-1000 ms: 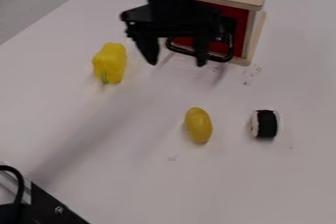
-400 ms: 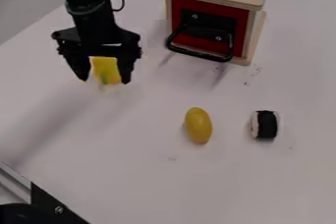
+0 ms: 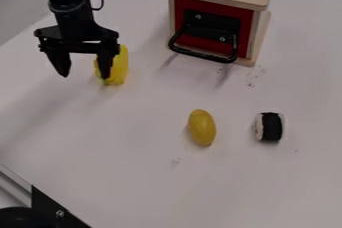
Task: Taken yellow colored object
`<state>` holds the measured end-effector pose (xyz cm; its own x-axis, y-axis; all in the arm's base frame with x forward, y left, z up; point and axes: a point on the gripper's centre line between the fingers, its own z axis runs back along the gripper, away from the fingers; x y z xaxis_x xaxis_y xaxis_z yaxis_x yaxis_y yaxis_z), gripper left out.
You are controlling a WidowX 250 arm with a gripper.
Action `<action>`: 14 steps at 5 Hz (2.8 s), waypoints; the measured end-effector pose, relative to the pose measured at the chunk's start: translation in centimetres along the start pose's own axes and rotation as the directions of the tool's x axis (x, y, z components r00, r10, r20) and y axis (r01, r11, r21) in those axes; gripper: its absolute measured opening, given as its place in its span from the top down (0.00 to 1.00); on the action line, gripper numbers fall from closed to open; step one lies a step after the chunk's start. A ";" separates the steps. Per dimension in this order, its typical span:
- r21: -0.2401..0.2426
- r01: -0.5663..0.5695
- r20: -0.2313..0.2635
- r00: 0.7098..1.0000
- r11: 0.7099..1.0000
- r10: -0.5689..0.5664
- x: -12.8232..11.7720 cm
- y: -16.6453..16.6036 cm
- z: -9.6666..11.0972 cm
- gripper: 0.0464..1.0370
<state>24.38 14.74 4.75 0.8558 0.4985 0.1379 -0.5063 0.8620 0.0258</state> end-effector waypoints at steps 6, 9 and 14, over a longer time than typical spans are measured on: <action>-0.107 -0.090 0.020 0.995 0.990 0.093 5.0 -1.7 0.1 0.04; -0.060 -0.215 0.059 0.974 0.975 0.218 6.4 -2.5 0.1 0.04; -0.030 -0.184 0.012 0.983 0.982 0.184 5.8 -3.9 -3.9 0.15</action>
<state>31.76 14.62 1.62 0.7465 0.6477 0.1522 -0.6516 0.7580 -0.0299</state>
